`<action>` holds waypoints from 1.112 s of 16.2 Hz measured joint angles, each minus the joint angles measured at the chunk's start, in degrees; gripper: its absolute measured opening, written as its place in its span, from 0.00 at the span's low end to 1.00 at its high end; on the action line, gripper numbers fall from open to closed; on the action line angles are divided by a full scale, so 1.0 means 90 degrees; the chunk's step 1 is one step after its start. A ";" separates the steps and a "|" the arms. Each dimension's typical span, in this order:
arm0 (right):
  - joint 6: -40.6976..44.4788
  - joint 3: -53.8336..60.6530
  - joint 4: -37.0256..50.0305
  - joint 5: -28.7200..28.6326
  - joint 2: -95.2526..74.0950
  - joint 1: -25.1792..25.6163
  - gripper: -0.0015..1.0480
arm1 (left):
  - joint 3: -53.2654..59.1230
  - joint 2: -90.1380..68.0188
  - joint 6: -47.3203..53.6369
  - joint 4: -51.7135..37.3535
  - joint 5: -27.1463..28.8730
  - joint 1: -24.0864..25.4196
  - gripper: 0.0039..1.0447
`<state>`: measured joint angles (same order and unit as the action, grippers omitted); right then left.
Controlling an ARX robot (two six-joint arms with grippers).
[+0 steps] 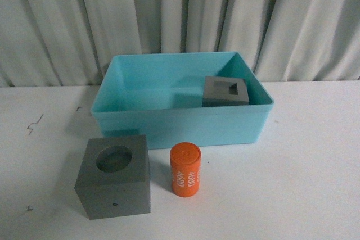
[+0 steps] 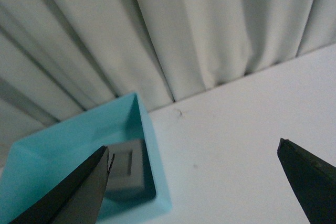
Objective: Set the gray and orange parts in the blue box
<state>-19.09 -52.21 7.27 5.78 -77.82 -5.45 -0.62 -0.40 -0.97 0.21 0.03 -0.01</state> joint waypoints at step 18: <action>0.2081 0.5209 0.3310 -0.0619 0.3915 0.0607 0.02 | 0.0000 0.0000 0.0000 0.0002 -0.0002 0.0000 0.94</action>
<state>-0.36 -5.32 37.06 0.21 -42.59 0.01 -0.62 -0.40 -0.97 0.23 0.01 -0.01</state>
